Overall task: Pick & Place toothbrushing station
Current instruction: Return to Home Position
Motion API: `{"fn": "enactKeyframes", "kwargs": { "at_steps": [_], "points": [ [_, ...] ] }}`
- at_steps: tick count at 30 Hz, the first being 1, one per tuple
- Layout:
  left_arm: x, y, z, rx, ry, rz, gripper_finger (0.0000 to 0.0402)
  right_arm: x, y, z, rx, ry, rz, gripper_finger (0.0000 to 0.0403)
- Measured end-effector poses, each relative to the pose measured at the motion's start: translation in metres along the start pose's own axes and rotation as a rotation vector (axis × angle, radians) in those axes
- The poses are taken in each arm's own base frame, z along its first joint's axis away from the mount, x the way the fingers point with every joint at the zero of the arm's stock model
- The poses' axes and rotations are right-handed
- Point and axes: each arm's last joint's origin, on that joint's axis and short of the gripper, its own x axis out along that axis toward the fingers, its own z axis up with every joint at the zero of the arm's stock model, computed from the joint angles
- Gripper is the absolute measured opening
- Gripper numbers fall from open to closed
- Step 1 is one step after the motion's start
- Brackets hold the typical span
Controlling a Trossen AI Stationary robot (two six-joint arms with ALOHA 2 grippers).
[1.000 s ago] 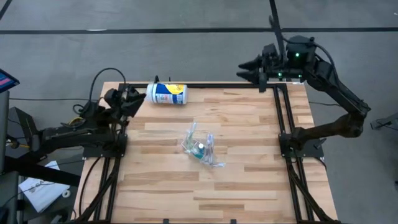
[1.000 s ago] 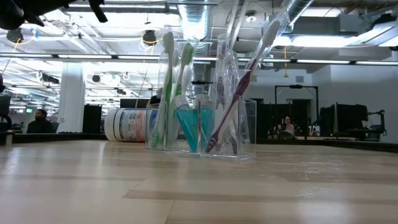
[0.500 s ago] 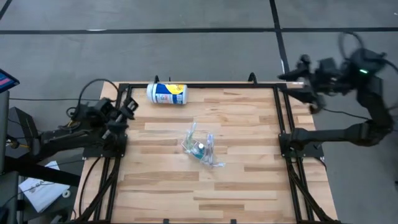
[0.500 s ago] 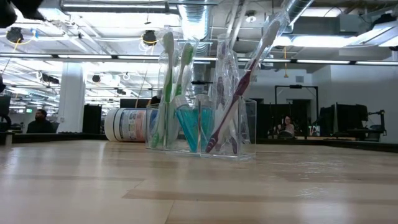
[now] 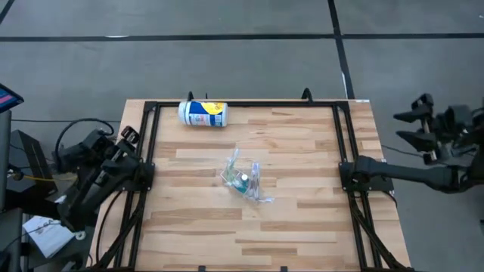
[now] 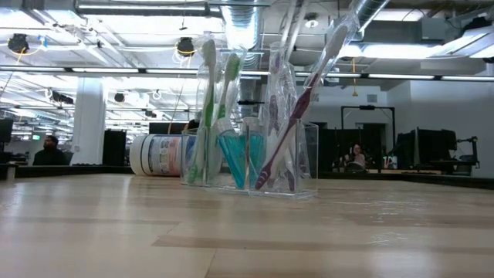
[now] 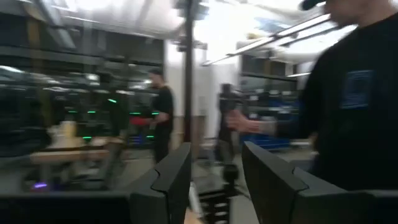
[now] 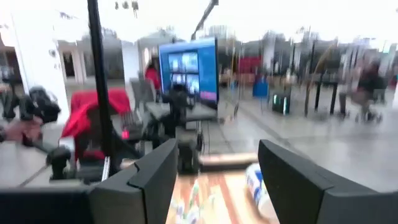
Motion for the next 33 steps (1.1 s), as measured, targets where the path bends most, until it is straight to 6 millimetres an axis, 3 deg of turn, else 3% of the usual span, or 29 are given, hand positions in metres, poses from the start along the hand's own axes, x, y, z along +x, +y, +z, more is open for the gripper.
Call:
{"fn": "enactKeyframes", "kwargs": {
  "at_steps": [4, 7, 10, 13, 18, 20, 26, 33],
  "points": [
    [-0.001, -0.011, -0.001, 0.052, -0.009, 0.076, 0.0136, -0.039, 0.013, -0.037, 0.008, -0.15, 0.02, 0.0214],
    [-0.001, -0.012, -0.001, -0.036, -0.01, 0.08, 0.0136, -0.06, 0.02, -0.069, 0.067, -0.22, 0.023, 0.0214],
    [0.001, -0.021, 0.006, -0.033, 0.005, 0.05, 0.0136, -0.063, 0.03, -0.069, 0.113, -0.152, -0.004, 0.0214],
    [0.002, -0.032, 0.015, 0.027, 0.021, 0.018, 0.0136, -0.076, 0.038, -0.052, 0.038, -0.226, 0.011, 0.0214],
    [0.0, -0.028, 0.01, -0.045, 0.055, -0.01, 0.0136, -0.092, 0.057, -0.058, -0.012, -0.265, -0.042, 0.0214],
    [-0.001, -0.022, 0.006, -0.018, 0.018, 0.004, 0.0136, -0.089, 0.068, -0.058, -0.034, -0.264, -0.097, 0.0214],
    [-0.008, 0.01, -0.023, -0.026, -0.081, 0.1, 0.0136, -0.049, 0.071, -0.074, 0.02, -0.137, -0.2, 0.0214],
    [-0.021, 0.036, -0.067, -0.038, -0.13, 0.128, 0.0136, 0.011, 0.045, -0.1, 0.097, -0.056, -0.248, 0.0214]
  ]
}}
